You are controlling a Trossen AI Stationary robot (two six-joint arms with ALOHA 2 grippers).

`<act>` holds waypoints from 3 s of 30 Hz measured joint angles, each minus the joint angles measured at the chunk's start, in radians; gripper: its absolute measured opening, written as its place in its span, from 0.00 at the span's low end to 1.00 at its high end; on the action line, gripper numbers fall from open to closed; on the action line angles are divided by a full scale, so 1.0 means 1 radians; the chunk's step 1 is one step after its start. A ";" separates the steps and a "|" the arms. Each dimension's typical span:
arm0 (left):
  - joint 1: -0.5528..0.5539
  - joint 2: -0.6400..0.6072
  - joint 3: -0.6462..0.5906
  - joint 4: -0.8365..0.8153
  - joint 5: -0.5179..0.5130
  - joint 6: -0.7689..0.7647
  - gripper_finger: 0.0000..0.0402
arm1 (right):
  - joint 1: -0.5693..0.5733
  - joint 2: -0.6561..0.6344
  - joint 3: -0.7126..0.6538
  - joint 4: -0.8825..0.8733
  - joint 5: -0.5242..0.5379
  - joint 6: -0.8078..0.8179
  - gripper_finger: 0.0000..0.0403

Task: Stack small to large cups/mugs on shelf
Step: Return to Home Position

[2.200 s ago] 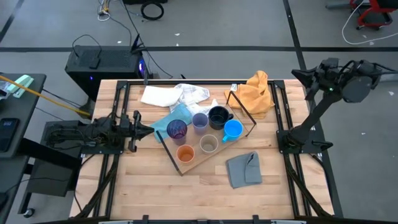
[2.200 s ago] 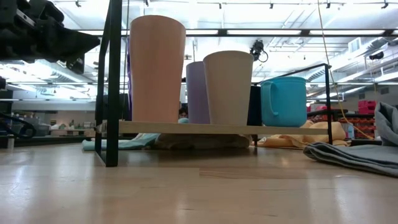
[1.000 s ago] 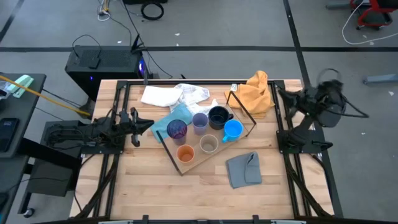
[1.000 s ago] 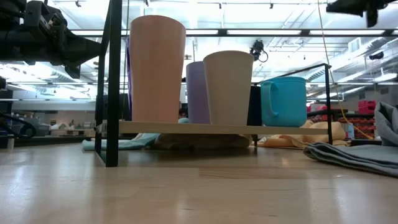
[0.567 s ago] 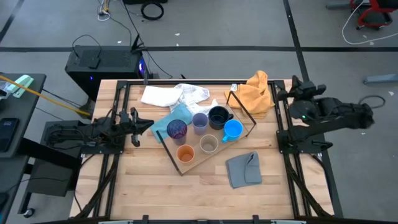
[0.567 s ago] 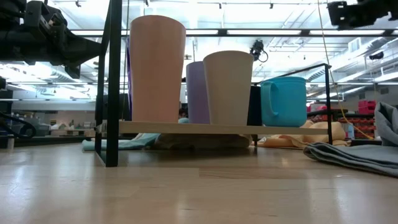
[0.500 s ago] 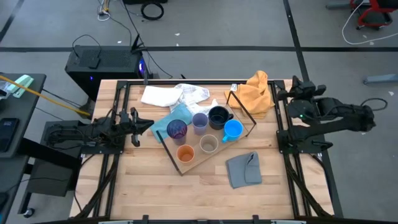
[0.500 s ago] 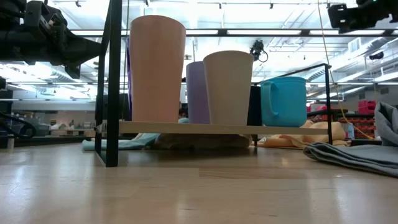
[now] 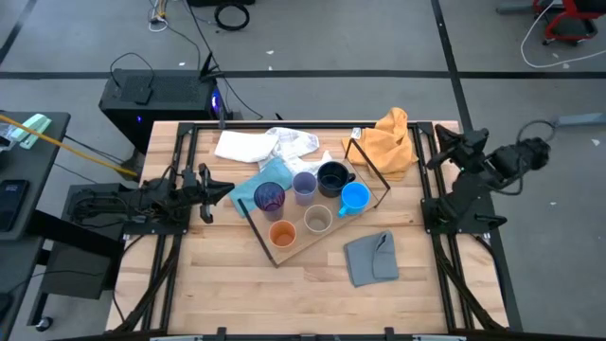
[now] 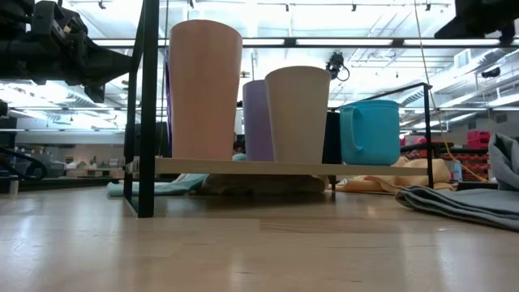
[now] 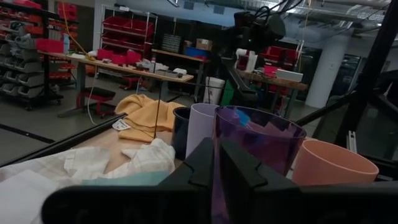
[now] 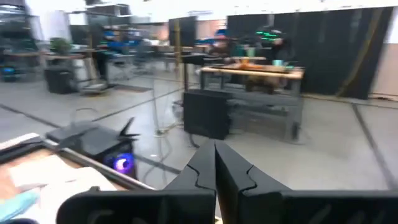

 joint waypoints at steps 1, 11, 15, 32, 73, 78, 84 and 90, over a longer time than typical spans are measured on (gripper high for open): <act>0.000 0.000 0.000 0.000 0.000 -0.001 0.07 | 0.024 -0.011 0.001 -0.011 0.001 -0.003 0.01; 0.000 0.000 0.000 0.000 -0.009 -0.022 0.10 | -0.172 0.095 0.050 0.105 0.002 -0.405 0.00; 0.000 0.000 0.000 0.000 -0.011 -0.026 0.10 | -0.365 0.170 0.053 0.109 -0.009 -0.423 0.00; 0.000 0.000 0.000 0.001 -0.012 -0.062 0.08 | -0.541 0.270 0.185 0.137 -0.348 -0.338 0.02; 0.000 0.000 0.000 0.000 -0.011 -0.108 0.07 | -0.057 -0.157 -0.126 1.180 -1.352 -0.872 0.01; 0.000 0.000 0.000 0.000 -0.011 -0.124 0.09 | -0.076 -0.158 -0.287 1.422 -1.406 -0.892 0.01; 0.000 0.000 0.000 0.000 -0.012 -0.127 0.10 | -0.254 -0.158 -0.467 1.601 -1.439 -0.829 0.01; 0.000 0.000 0.000 0.000 -0.012 -0.150 0.08 | -0.546 -0.156 -0.509 1.625 -1.721 -0.746 0.01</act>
